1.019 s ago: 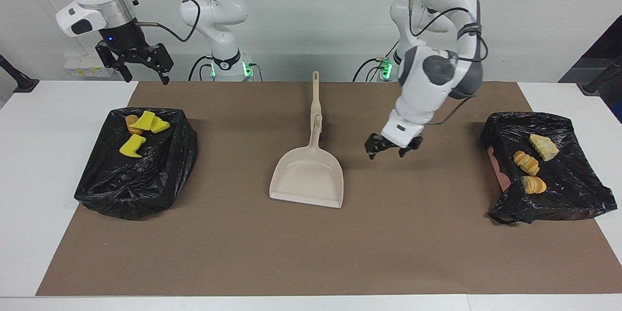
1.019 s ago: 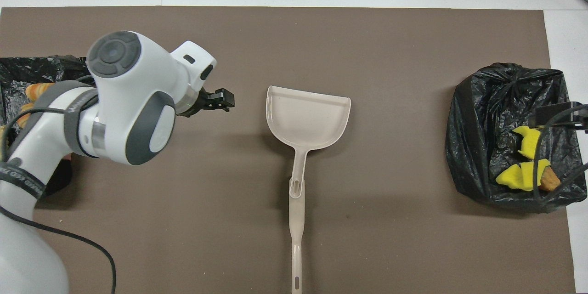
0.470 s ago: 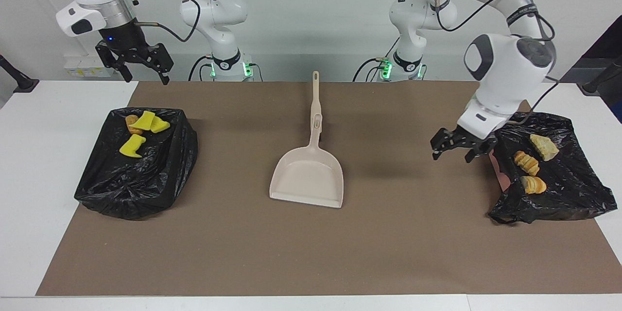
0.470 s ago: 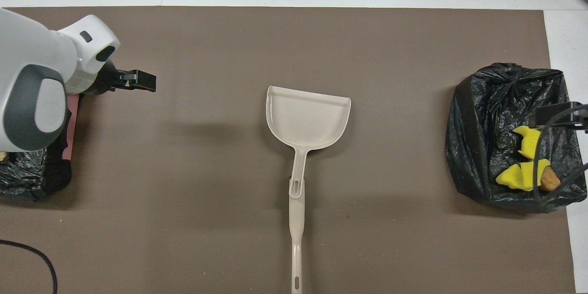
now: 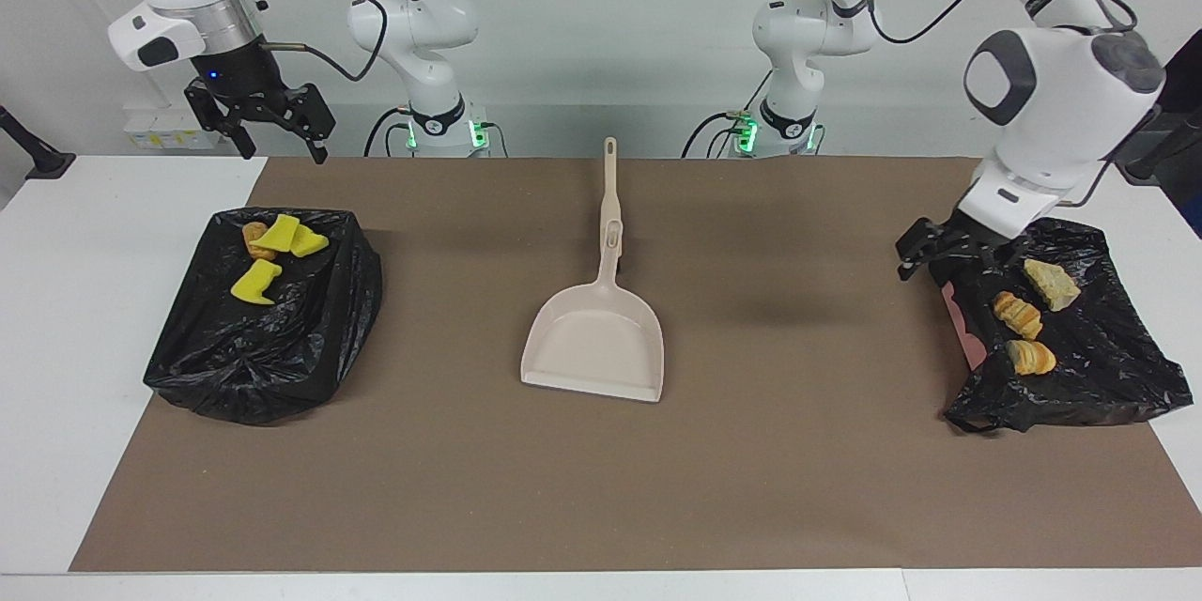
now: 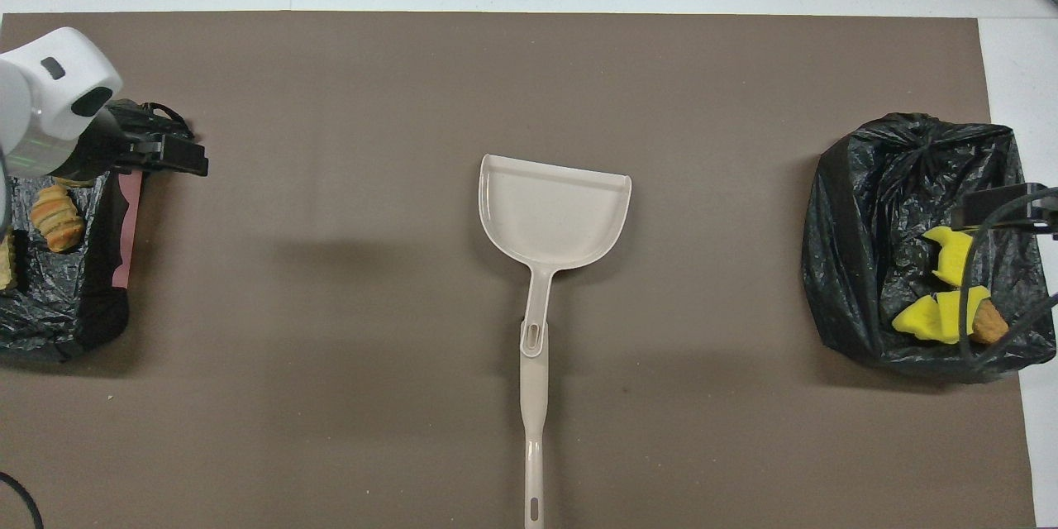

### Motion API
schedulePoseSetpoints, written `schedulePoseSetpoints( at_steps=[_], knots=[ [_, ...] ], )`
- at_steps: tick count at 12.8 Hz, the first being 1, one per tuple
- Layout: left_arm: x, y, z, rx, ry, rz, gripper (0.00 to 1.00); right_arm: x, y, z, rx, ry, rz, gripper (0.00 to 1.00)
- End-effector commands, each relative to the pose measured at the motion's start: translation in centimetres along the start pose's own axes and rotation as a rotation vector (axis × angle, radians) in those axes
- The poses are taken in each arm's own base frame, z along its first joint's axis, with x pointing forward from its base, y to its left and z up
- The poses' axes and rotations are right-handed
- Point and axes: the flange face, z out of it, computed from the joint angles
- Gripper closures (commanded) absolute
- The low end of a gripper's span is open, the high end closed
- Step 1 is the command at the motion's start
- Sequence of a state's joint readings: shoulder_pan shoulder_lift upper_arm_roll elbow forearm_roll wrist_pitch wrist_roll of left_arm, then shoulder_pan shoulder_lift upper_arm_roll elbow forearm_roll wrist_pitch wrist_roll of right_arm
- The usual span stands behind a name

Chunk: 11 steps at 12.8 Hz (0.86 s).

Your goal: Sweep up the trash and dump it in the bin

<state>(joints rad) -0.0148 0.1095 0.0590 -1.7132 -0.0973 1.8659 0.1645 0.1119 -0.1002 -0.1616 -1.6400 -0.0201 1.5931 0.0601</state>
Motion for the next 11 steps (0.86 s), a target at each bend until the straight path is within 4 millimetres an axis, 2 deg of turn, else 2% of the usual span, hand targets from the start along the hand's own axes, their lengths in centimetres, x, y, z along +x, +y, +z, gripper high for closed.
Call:
schedulePoseSetpoints(
  at_steps=[1,4,7,11],
  knots=[
    [-1.7,-1.0,-2.1,0.006,-0.026,0.013,0.0,-0.5,0.1,-0.1,0.008,-0.005,-0.01,0.0],
    [-3.4,0.3,-4.9,0.05,-0.048,-0.07,0.0,-0.5,0.1,-0.1,0.008,-0.005,-0.01,0.0],
    [-5.4,1.2,-7.7,0.085,-0.049,-0.072,0.0,-0.5,0.1,-0.1,0.008,-0.005,-0.01,0.0],
    [-7.2,2.1,-8.9,0.093,-0.069,-0.058,0.0,-0.5,0.1,-0.1,0.008,-0.005,-0.01,0.0]
  ],
)
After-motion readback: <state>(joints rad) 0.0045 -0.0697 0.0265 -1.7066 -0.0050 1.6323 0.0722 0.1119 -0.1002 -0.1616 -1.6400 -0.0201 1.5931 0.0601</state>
